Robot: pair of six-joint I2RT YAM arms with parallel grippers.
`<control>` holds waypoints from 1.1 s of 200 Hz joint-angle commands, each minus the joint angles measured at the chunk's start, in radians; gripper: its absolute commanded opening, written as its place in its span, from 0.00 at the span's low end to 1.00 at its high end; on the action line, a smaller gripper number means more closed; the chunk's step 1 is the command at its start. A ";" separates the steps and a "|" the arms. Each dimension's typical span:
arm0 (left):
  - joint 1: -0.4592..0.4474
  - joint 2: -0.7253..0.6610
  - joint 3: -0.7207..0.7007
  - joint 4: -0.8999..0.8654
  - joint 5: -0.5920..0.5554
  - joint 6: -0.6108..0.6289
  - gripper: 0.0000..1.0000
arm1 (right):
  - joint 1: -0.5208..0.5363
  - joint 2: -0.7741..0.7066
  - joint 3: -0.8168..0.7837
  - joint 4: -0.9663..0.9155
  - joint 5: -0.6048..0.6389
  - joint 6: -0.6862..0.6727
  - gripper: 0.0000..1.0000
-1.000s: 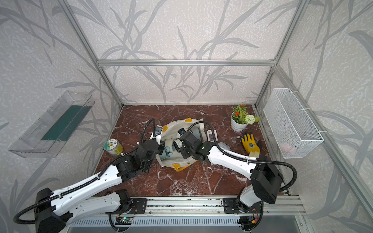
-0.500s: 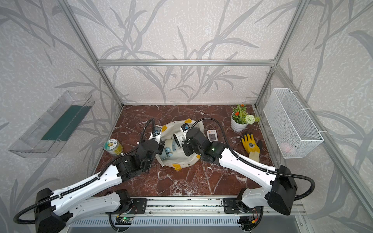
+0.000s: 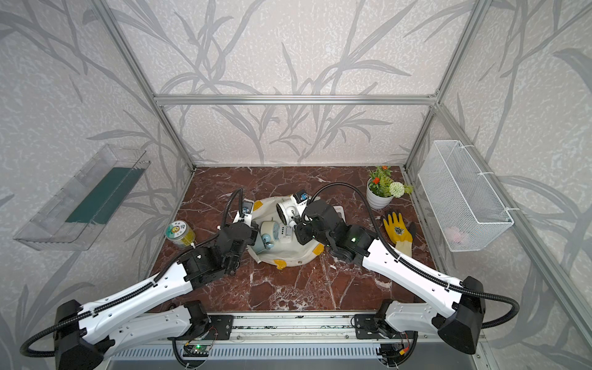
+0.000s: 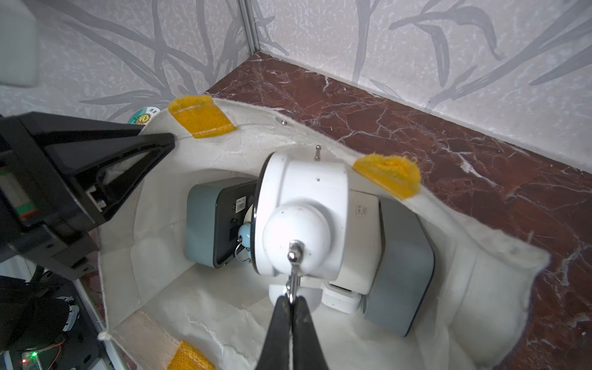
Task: Take the alarm clock out of the canvas bag
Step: Place the alarm at the center of the board.
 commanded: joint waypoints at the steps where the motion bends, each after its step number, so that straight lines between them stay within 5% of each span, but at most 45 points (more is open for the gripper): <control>1: 0.005 -0.040 0.005 -0.043 -0.076 -0.019 0.00 | -0.008 -0.049 0.057 0.035 -0.005 -0.003 0.00; 124: 0.092 -0.125 -0.010 -0.139 -0.083 0.000 0.00 | -0.118 -0.171 0.115 0.007 -0.050 0.008 0.00; 220: 0.148 -0.204 -0.023 -0.219 -0.099 0.009 0.00 | -0.293 -0.125 0.103 -0.023 -0.100 -0.012 0.00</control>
